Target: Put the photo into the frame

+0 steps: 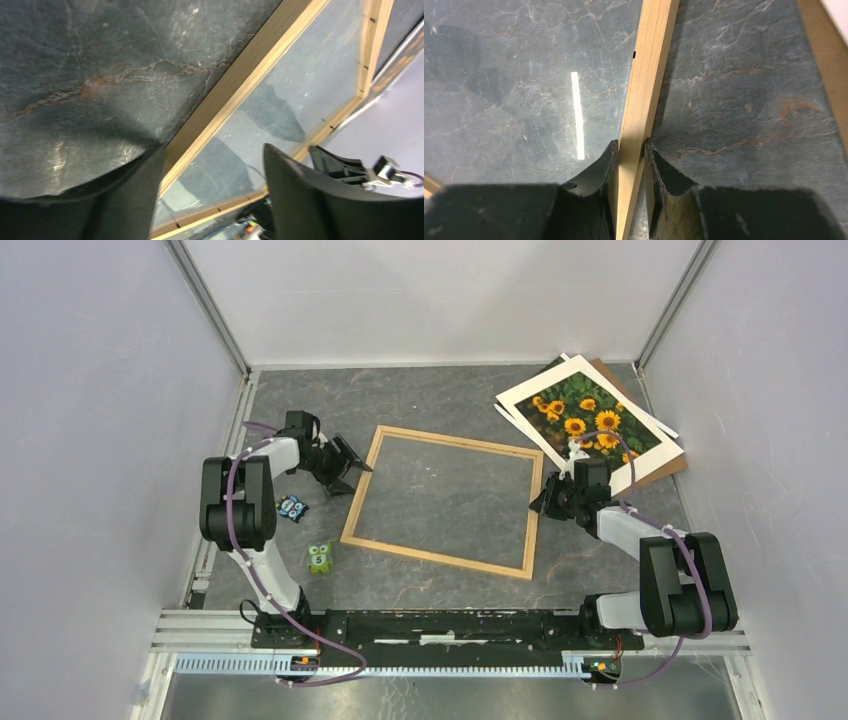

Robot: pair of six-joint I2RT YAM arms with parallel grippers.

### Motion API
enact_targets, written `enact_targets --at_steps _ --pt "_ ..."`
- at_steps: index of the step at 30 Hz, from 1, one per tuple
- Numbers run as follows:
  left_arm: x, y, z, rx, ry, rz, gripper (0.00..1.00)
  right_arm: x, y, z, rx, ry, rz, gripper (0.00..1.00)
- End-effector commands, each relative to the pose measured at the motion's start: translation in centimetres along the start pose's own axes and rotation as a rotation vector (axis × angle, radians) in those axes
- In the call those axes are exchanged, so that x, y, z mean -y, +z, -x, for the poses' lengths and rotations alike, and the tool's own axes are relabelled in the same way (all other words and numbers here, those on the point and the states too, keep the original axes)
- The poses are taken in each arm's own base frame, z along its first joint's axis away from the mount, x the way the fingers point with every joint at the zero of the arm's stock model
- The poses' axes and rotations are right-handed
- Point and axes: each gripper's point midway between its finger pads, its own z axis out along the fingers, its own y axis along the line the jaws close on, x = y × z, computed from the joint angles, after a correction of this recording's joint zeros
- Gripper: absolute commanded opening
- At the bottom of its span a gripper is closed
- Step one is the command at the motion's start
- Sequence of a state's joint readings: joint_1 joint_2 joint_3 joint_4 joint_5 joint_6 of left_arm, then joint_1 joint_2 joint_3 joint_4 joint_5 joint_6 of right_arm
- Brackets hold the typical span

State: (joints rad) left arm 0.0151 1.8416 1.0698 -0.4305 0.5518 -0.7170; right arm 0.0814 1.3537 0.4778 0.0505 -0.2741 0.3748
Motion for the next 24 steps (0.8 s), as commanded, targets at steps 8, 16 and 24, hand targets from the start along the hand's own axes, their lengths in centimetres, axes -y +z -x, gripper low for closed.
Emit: enact_targets --at_steps 8,16,24 --pt "-0.6 -6.5 2.2 0.22 0.249 0.312 1.0 -2.0 -1.9 -0.4 -0.054 0.058 0.029 0.0" --pt "7.2 -9.6 -4.4 0.333 0.679 0.266 1.0 -2.7 -3.0 2.0 0.01 0.094 0.012 0.0" --pt "14.5 -5.6 -21.6 0.186 1.291 -0.14 1.0 -3.5 -3.7 3.7 0.026 0.097 0.019 0.0"
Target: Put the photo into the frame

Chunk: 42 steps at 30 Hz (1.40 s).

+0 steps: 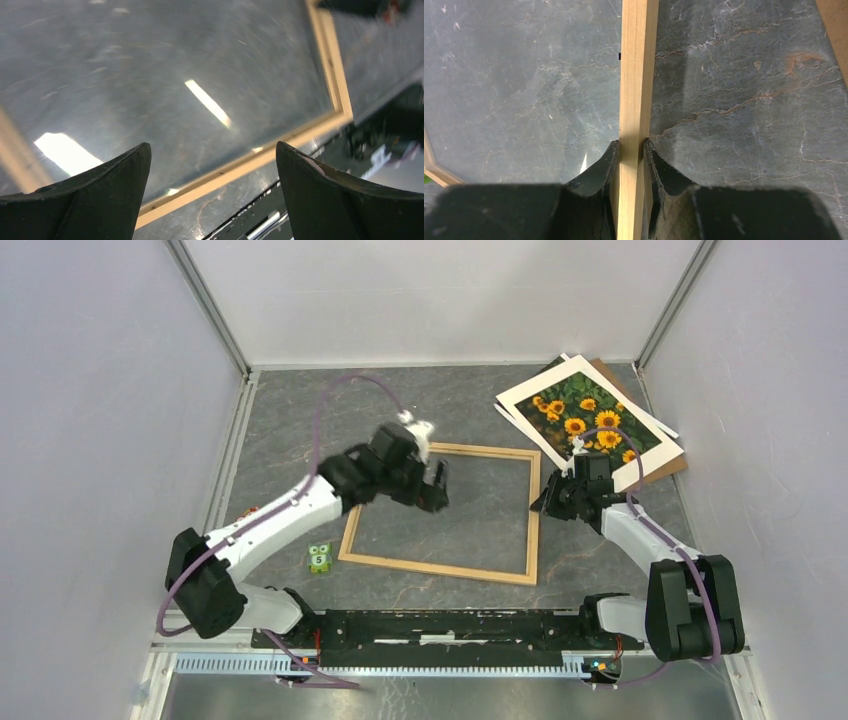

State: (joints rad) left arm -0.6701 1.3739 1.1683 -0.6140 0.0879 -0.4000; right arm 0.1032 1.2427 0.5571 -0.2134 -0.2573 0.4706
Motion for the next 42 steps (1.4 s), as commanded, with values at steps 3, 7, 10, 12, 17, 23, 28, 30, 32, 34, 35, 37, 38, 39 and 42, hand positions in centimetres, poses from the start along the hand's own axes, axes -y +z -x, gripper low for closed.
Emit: enact_targets --at_steps 3,7,10,12,17,23,28,30,32,34,35,37,38,39,42 --pt "10.3 1.1 -4.6 0.098 0.5 -0.224 1.0 -2.8 -1.5 3.9 0.096 0.003 0.067 0.0" --pt "14.6 1.6 -7.3 0.086 0.632 -0.324 1.0 -3.2 -1.8 4.3 0.098 0.006 0.073 0.0" --pt "16.8 2.3 -9.2 0.056 0.723 -0.345 1.0 -3.5 -2.0 4.5 0.102 0.015 0.084 0.0" --pt "17.8 3.0 -10.0 0.056 0.793 -0.325 1.0 -3.6 -2.0 4.5 0.1 0.021 0.09 0.0" --pt "19.6 5.2 -12.9 -0.022 0.933 -0.294 0.99 -3.8 -2.0 4.5 0.096 0.026 0.094 0.0" --pt "20.8 7.0 -14.4 -0.036 0.985 -0.27 0.96 -4.0 -2.3 4.6 0.098 0.034 0.103 0.0" --pt "21.0 8.0 -15.1 -0.042 0.982 -0.271 0.93 -4.4 -2.7 4.8 0.104 0.042 0.117 0.0" --pt "20.7 8.5 -14.9 -0.024 0.979 -0.248 0.91 -4.7 -2.8 4.9 0.104 0.053 0.127 0.0" --pt "20.6 8.9 -14.8 -0.01 0.984 -0.233 0.88 -4.9 -2.8 4.9 0.099 0.066 0.136 0.0" --pt "20.6 9.2 -14.6 0.0 0.992 -0.22 0.84 -5.1 -2.7 4.9 0.096 0.077 0.145 0.0" --pt "20.5 9.4 -14.5 0.006 1.0 -0.211 0.84 -5.2 -2.7 4.9 0.096 0.081 0.15 0.0" --pt "20.4 9.7 -14.2 0.023 1.011 -0.199 0.81 -5.4 -2.8 5.0 0.097 0.087 0.156 0.0" --pt "20.4 9.9 -14.2 0.025 1.018 -0.198 0.79 -5.4 -2.9 5.1 0.098 0.09 0.158 0.0" --pt "20.4 10.0 -14.3 0.023 1.024 -0.198 0.78 -5.5 -2.9 5.1 0.099 0.093 0.159 0.0" --pt "20.4 10.3 -14.4 0.024 1.042 -0.204 0.78 -5.7 -3.2 5.5 0.108 0.098 0.161 0.0"
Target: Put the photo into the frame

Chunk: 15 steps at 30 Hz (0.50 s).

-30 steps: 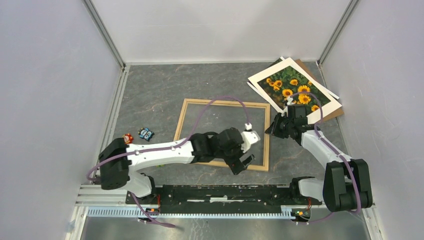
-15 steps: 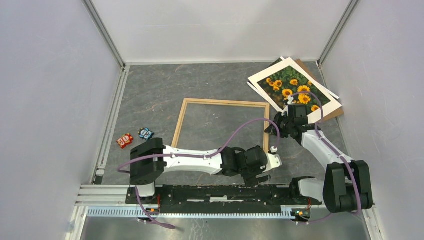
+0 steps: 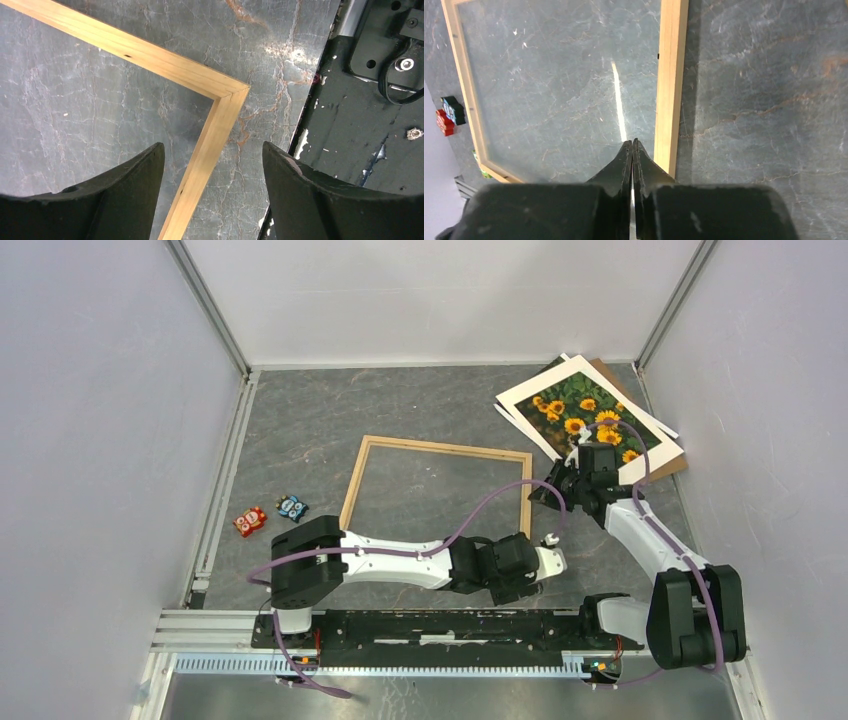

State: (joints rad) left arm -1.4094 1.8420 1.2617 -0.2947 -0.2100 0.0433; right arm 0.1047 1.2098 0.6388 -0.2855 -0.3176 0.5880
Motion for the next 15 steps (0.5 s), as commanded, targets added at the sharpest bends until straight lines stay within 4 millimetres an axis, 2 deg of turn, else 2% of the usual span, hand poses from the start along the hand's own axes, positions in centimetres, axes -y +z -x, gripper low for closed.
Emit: enact_targets --at_steps 1,6,8,10,12,14,15 --pt "-0.6 0.7 1.8 0.061 0.06 0.031 0.78 -3.3 -1.3 3.4 0.096 -0.006 0.093 0.0" --pt "-0.8 1.2 1.4 0.043 0.059 0.031 0.78 -3.3 -1.3 3.5 0.097 -0.016 0.092 0.0" --pt "-1.1 0.7 1.6 0.05 -0.006 0.017 0.79 -3.1 -1.3 3.6 0.101 -0.056 0.086 0.0" --pt "-1.5 -0.7 2.2 0.082 -0.103 -0.03 0.83 -2.7 -1.2 3.7 0.099 -0.147 0.078 0.02" --pt "-2.1 -2.8 2.8 0.13 -0.218 -0.08 0.9 -2.1 -1.1 3.5 0.068 -0.246 0.059 0.12" --pt "-3.3 -5.4 3.4 0.186 -0.32 -0.121 0.97 -1.5 -1.0 3.0 0.046 -0.345 0.053 0.35" --pt "-4.0 -6.7 3.4 0.211 -0.364 -0.145 0.99 -1.3 -1.0 2.7 0.037 -0.379 0.05 0.41"
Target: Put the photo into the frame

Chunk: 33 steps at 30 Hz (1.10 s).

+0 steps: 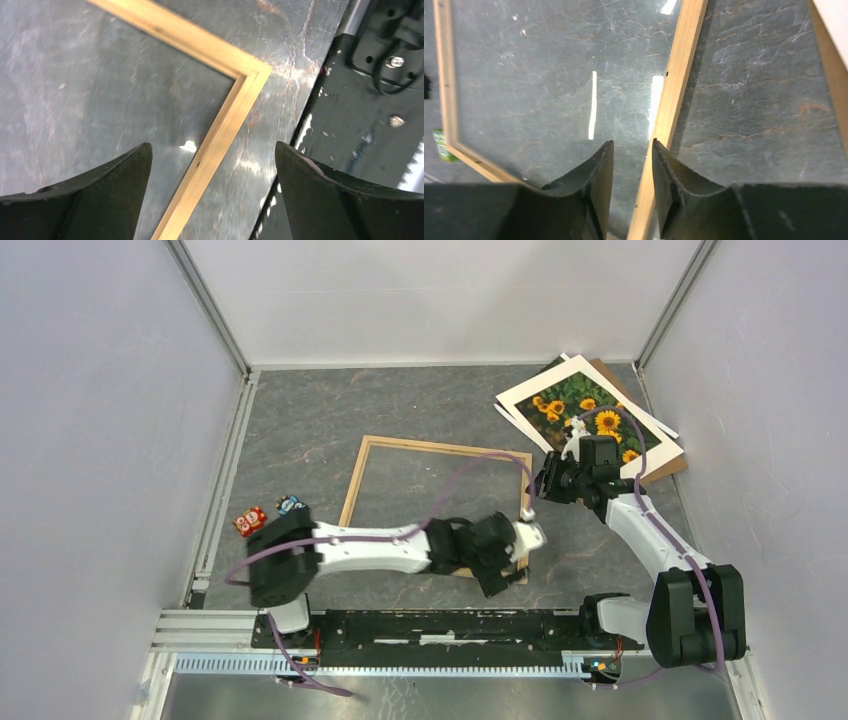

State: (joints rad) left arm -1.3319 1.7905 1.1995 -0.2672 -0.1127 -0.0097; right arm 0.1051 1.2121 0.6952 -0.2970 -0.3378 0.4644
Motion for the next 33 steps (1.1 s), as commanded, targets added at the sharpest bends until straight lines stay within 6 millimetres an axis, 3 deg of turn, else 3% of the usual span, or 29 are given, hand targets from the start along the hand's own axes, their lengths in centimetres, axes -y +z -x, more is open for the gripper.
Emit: enact_targets --at_steps 1,5,10,12,15,17,19,22,28,33 --pt "-2.1 -7.9 5.0 0.237 -0.292 -0.134 1.0 0.1 -0.5 1.0 0.006 -0.265 0.007 0.48" --pt "-5.6 -13.8 5.1 0.336 -0.409 -0.135 1.0 -2.2 -0.4 0.6 0.03 -0.395 0.087 0.63" --pt "-13.1 -21.3 3.7 0.467 -0.642 -0.026 1.0 -9.4 -0.5 -1.4 0.078 -0.622 0.312 0.73" --pt "-16.3 -24.0 2.4 0.509 -0.749 0.068 1.0 -12.0 -0.7 -3.1 0.083 -0.743 0.396 0.76" --pt "-21.9 -27.2 -2.0 0.489 -0.996 0.312 1.0 -15.2 -0.8 -7.1 0.08 -1.02 0.476 0.81" --pt "-24.4 -28.0 -5.9 0.437 -1.193 0.424 1.0 -16.1 -0.9 -10.1 0.095 -1.226 0.507 0.86" --pt "-25.6 -27.9 -9.3 0.391 -1.374 0.478 1.0 -16.5 -1.2 -12.1 0.169 -1.451 0.472 0.89" --pt "-25.9 -26.6 -12.7 0.339 -1.518 0.504 1.0 -16.5 -1.1 -14.7 0.175 -1.661 0.471 0.9" --pt "-24.7 -24.2 -14.1 0.325 -1.581 0.44 1.0 -16.8 0.2 -17.8 0.129 -1.804 0.482 0.79" --pt "-24.2 -24.3 -14.4 0.344 -1.572 0.446 1.0 -16.2 1.2 -19.4 0.097 -1.781 0.517 0.72"
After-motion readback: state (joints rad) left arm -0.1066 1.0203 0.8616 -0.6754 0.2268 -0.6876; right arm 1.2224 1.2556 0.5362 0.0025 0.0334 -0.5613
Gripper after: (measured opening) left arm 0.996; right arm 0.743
